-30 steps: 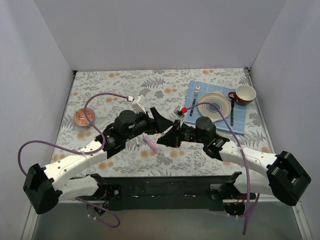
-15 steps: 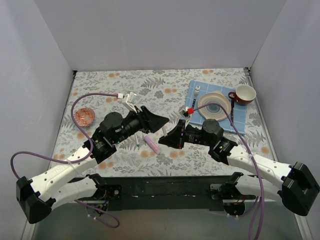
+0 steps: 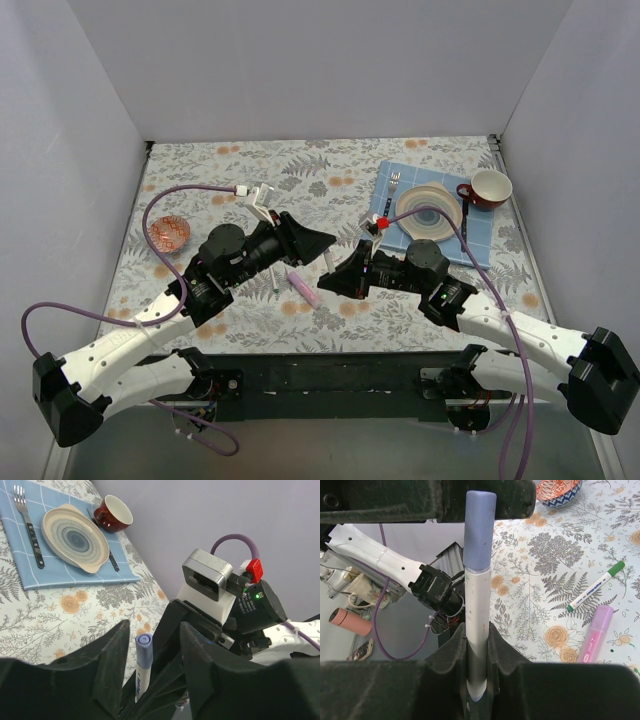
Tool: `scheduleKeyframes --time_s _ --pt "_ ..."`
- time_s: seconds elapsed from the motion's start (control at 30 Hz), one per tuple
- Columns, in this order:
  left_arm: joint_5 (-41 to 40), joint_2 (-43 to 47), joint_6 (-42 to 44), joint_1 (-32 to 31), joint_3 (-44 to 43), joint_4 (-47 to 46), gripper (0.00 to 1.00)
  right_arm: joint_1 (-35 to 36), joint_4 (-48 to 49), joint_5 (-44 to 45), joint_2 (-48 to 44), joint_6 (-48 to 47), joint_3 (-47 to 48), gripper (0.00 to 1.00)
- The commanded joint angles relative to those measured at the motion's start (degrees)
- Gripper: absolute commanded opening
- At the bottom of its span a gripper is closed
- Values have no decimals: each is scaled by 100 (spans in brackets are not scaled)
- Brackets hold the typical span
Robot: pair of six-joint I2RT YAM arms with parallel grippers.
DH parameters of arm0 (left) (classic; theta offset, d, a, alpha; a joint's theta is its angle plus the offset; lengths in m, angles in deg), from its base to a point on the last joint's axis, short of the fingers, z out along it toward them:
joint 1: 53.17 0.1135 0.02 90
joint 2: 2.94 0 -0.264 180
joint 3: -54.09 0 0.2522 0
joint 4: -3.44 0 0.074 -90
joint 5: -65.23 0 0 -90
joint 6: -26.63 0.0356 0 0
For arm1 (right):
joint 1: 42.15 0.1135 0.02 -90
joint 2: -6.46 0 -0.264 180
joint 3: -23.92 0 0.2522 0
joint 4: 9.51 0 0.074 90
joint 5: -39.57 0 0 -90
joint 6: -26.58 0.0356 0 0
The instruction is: Insert the pens into the pen caps
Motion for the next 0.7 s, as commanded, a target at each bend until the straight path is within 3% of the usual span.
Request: scheduleKeyframes --time_s 0.0,0.13,0.17,0.2,0.33,0.47,0.67 --pt "-3 78 186 -15 -122 -124 37 39 146 58 -89 -54 185 1" --pt "190 26 248 -15 -61 -194 16 47 146 49 -107 -45 203 1" --pt "278 -9 265 -15 -26 -220 5 56 154 49 -107 -45 211 1" --pt "522 -27 257 -15 -8 -273 0 56 172 84 -107 -54 220 1" --pt "1183 -150 65 -15 115 -528 0 4 -47 338 -124 -238 483 1" --pt "1087 -115 -436 -15 474 -721 0 -137 -152 664 -124 -458 913 1" --pt "692 70 -464 -15 1011 -994 0 -357 -574 998 157 -616 1529 1"
